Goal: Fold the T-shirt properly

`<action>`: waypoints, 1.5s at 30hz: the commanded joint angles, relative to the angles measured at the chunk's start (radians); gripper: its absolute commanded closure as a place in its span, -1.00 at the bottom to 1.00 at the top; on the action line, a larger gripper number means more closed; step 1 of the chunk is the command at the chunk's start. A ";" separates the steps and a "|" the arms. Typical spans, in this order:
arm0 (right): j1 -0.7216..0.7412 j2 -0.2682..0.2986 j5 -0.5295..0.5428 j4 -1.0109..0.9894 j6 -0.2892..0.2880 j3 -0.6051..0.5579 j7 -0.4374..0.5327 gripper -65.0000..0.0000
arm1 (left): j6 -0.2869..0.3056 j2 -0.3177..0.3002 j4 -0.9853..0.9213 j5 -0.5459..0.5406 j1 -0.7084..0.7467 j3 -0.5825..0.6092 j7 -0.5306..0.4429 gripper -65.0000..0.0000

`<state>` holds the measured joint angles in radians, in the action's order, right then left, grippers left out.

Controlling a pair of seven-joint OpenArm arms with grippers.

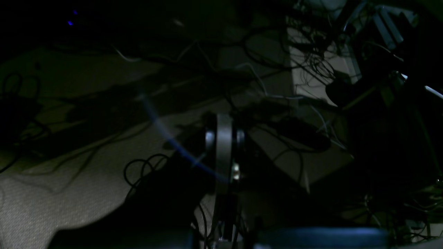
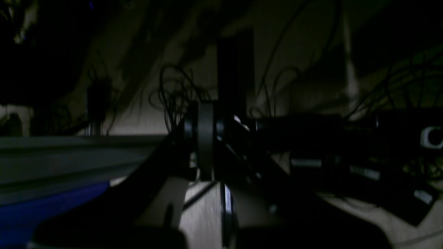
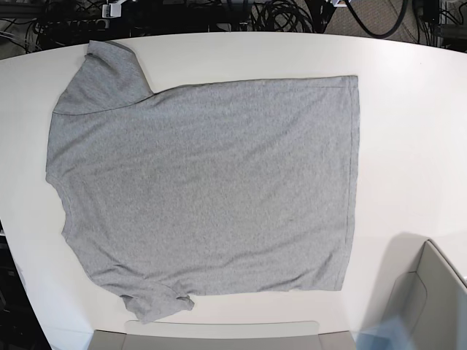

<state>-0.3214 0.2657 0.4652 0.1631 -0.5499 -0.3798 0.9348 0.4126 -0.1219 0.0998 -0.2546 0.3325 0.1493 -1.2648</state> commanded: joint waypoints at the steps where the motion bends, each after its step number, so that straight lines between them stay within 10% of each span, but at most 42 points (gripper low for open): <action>1: -0.029 0.013 0.000 0.002 -0.016 0.002 0.065 1.00 | -0.008 -0.002 0.001 0.001 0.012 -0.001 -0.069 1.00; 9: -0.157 0.014 0.096 0.069 -0.017 0.002 0.217 1.00 | -0.008 0.009 0.114 0.001 0.119 -0.001 -0.072 1.00; 24: -0.632 0.274 0.290 0.967 -0.016 0.003 0.211 1.00 | -0.008 0.031 0.954 0.005 0.501 -0.109 -0.065 1.00; 34: -0.726 0.436 0.493 1.217 -0.014 0.003 0.211 1.00 | -0.008 0.034 1.221 0.008 0.546 -0.149 0.047 0.97; 45: -0.694 0.653 0.886 1.251 -0.014 0.000 0.201 0.24 | -0.008 0.074 1.372 0.010 0.528 -0.152 0.307 0.97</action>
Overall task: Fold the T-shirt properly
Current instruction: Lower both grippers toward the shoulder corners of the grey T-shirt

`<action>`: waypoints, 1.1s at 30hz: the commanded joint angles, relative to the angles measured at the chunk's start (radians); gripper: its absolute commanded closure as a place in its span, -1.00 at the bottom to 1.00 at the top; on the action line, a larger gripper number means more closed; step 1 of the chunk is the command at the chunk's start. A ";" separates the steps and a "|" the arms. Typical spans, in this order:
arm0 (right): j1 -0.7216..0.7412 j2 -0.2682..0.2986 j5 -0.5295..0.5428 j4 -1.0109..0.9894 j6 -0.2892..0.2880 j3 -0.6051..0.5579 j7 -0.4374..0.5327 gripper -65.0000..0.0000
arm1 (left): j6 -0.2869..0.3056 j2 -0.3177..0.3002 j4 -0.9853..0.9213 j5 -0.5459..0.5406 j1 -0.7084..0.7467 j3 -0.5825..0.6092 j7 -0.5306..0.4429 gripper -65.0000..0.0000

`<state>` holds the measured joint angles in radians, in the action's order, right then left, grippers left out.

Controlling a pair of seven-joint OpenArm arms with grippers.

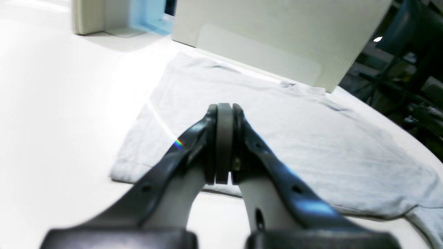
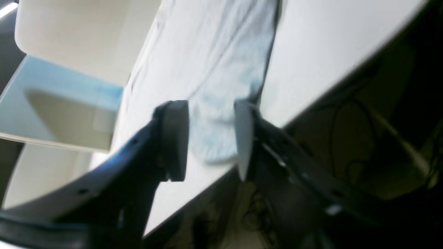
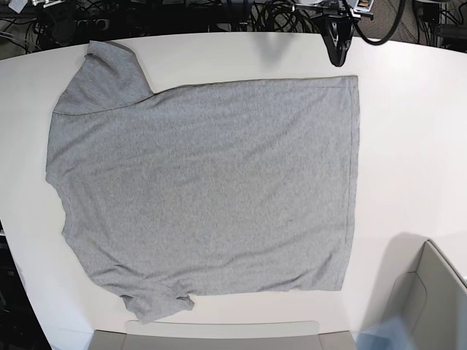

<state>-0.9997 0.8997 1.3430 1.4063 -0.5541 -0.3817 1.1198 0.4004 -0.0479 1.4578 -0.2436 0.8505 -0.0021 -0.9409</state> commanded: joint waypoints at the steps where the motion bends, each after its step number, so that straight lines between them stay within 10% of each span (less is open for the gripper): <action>1: -0.012 0.040 0.036 0.008 -0.010 0.003 -0.010 0.21 | 0.004 0.000 0.014 -0.001 0.003 0.000 -0.017 0.97; 12: 0.224 0.017 0.092 -0.034 -0.010 0.003 -0.378 0.20 | 0.004 -0.004 0.013 -0.001 -0.001 -0.003 0.009 0.97; 27: 0.285 -0.086 0.099 -0.227 -0.010 -0.006 -0.403 0.20 | 0.004 -0.007 0.013 -0.001 -0.023 -0.003 0.038 0.97; 33: 0.345 -0.115 0.092 -0.223 -0.011 -0.004 -0.599 0.20 | 0.004 -0.007 0.013 -0.001 -0.023 -0.003 0.038 0.97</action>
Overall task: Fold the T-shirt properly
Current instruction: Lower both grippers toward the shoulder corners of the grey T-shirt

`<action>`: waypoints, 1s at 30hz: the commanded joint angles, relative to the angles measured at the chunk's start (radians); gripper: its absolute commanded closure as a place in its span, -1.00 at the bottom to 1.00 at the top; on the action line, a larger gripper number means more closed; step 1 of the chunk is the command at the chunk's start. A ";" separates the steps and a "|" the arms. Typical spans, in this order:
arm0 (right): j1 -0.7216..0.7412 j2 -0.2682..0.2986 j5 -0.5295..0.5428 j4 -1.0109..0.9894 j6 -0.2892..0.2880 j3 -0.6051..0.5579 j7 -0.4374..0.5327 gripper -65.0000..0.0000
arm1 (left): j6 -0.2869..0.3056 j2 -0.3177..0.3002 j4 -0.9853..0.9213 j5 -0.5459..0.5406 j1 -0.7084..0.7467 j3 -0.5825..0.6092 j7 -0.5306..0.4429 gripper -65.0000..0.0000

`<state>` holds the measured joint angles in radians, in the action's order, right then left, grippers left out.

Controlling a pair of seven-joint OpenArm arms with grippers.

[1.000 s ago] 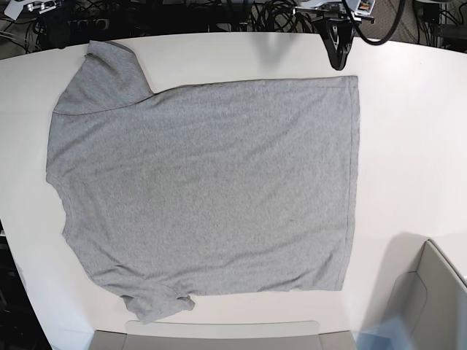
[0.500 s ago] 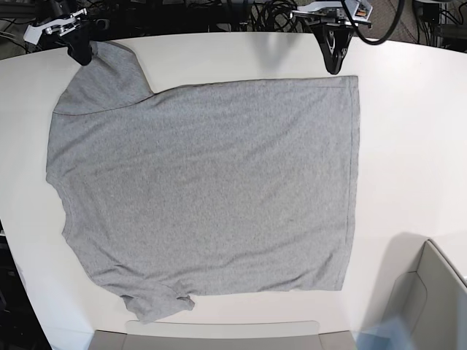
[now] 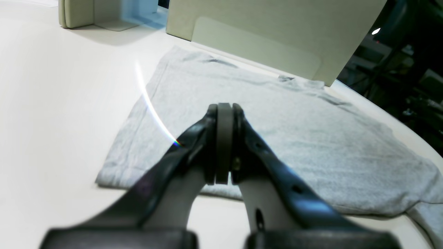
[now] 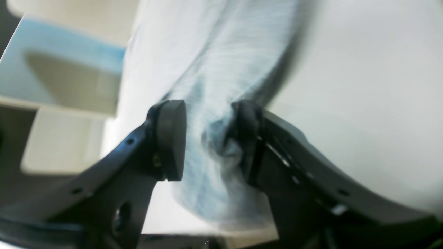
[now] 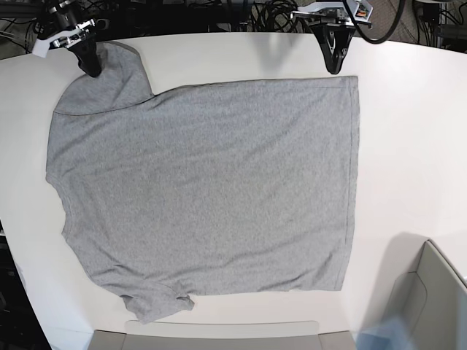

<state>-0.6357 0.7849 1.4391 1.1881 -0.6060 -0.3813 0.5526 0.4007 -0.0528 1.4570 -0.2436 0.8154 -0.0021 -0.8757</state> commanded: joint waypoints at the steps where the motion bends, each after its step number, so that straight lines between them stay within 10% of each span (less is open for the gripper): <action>1: -0.019 -0.014 -0.005 -0.001 0.041 0.000 -0.039 0.20 | 0.004 -0.002 0.014 -0.001 0.012 -0.003 -0.027 0.97; 21: -0.072 -0.046 -0.007 0.014 0.041 -0.006 -0.044 0.20 | 0.004 -0.002 0.014 -0.001 0.014 -0.002 -0.018 0.97; 30: -0.072 -0.037 -0.007 0.009 0.041 -0.006 -0.041 0.20 | 0.004 -0.003 0.268 -0.115 0.037 -0.003 0.329 0.49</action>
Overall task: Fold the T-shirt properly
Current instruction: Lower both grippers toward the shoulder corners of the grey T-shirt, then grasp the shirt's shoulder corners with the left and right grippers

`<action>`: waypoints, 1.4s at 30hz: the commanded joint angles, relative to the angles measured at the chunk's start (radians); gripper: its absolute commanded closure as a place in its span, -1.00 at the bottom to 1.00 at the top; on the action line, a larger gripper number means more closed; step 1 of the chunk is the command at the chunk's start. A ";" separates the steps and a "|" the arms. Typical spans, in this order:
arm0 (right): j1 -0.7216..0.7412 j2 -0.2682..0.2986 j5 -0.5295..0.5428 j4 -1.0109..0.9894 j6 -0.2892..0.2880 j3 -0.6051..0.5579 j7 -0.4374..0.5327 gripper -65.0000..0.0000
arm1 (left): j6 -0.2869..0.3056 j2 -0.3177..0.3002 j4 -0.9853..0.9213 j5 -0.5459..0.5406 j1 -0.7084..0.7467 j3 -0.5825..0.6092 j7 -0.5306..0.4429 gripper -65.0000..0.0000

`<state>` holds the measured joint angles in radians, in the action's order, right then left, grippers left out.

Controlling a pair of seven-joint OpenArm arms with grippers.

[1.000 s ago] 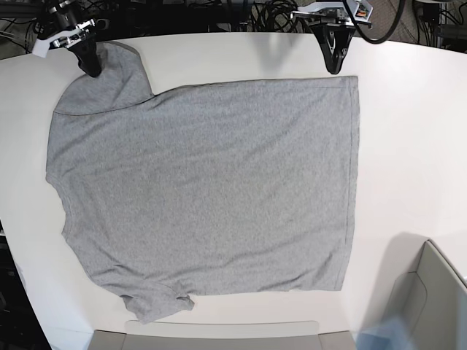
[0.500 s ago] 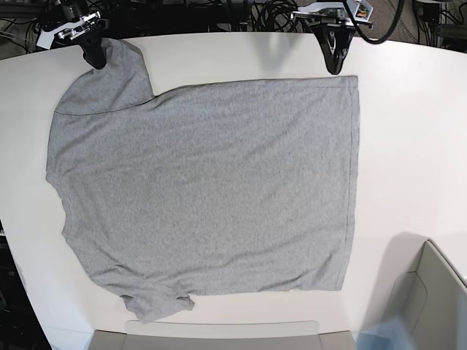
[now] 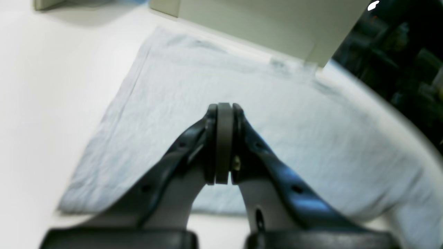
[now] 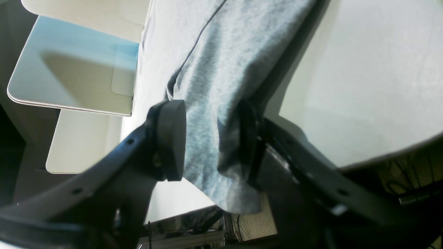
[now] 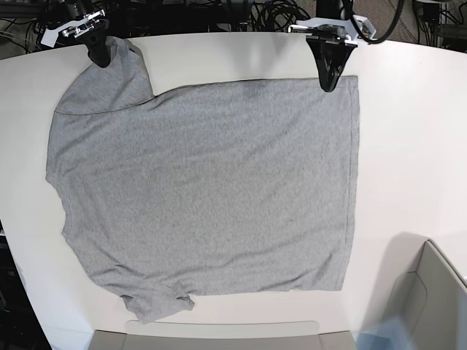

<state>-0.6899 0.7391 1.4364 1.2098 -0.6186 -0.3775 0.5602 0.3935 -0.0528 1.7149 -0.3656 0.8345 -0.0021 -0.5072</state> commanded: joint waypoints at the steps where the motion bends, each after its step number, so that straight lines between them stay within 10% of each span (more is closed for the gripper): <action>1: -0.018 0.009 -0.004 -0.014 0.053 -0.010 -0.048 0.20 | 0.014 -0.003 0.043 -0.046 0.026 -0.005 0.011 0.40; 12: -0.020 0.009 -0.004 -0.015 0.053 -0.008 -0.052 0.20 | 0.015 -0.239 0.017 -0.636 -0.005 -0.091 0.457 0.36; 28: -0.020 0.009 -0.004 -0.015 0.053 -0.007 -0.052 0.20 | 0.015 -0.243 -0.114 -0.659 -0.159 -0.273 0.956 0.36; 42: -0.015 0.009 -0.004 -0.011 0.053 -0.008 -0.052 0.20 | 0.017 -0.244 -0.223 -0.659 -0.264 -0.263 1.080 0.36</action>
<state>-0.6895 0.7391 1.4364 1.2064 -0.6220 -0.3786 0.5602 0.4240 -0.2863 1.4891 -1.0416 0.5617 -0.2638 0.5476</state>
